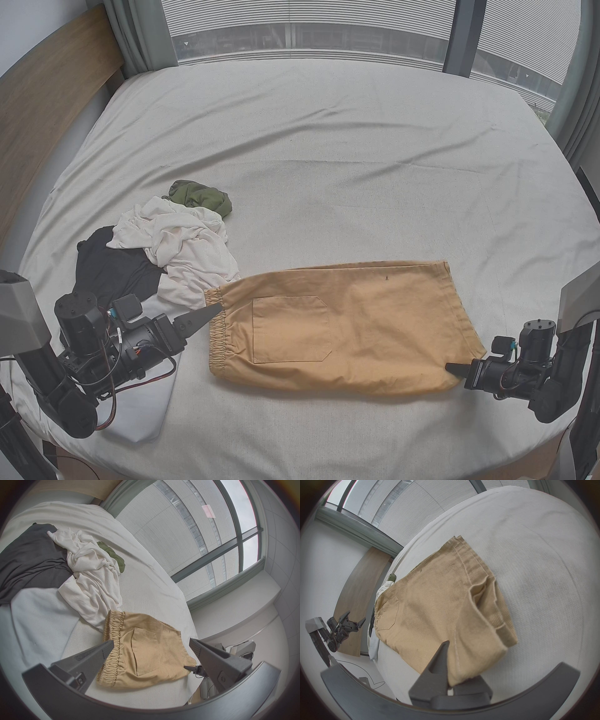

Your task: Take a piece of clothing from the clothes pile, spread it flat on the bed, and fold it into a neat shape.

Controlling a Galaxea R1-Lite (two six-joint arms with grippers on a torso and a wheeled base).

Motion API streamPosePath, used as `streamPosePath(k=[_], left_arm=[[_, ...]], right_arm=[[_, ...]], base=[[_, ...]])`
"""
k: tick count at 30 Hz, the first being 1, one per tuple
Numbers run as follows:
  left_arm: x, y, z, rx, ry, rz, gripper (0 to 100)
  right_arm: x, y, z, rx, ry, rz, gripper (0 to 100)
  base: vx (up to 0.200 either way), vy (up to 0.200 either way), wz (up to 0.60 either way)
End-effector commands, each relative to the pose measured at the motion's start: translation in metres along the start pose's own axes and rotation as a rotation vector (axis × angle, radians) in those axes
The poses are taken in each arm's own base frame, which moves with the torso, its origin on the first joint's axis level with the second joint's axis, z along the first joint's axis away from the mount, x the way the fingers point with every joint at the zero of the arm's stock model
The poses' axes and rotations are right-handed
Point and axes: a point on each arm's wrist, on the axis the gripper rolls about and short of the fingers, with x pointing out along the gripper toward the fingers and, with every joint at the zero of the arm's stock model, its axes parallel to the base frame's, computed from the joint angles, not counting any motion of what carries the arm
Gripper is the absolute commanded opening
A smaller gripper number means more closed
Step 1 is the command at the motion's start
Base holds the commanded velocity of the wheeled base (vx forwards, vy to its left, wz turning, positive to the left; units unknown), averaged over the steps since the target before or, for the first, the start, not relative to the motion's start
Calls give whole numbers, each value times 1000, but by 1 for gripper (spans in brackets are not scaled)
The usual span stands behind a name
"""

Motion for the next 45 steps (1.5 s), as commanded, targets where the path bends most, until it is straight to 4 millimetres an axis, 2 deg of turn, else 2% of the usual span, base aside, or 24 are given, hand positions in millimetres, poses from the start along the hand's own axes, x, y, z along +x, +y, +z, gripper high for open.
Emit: streamPosePath(k=[1,10,33,34,41,45], left_arm=[[0,0,0,-1,2,0,100],[0,0,-2,-3,8,2,100],[8,12,-15,-21,66,39,100],[8,12,-16,-22,67,40,100],[9,12,-16,-22,69,40,100],[10,10,-20,-19,83,36,100]], right_arm=[[-10,1,-1,3,0,-10,0],[-26,-15,2,24,-35,-80,0],[-25,-25,-2,61,-17,-115,0],[-25,-25,-3,62,-16,-116,100],[-28,-28,0,80,-47,-146,100],[-45,-36,14,87,-145,-188,100]], base=[[0,0,0],[0,0,0],[0,0,0],[0,0,0],[0,0,0],[0,0,0]])
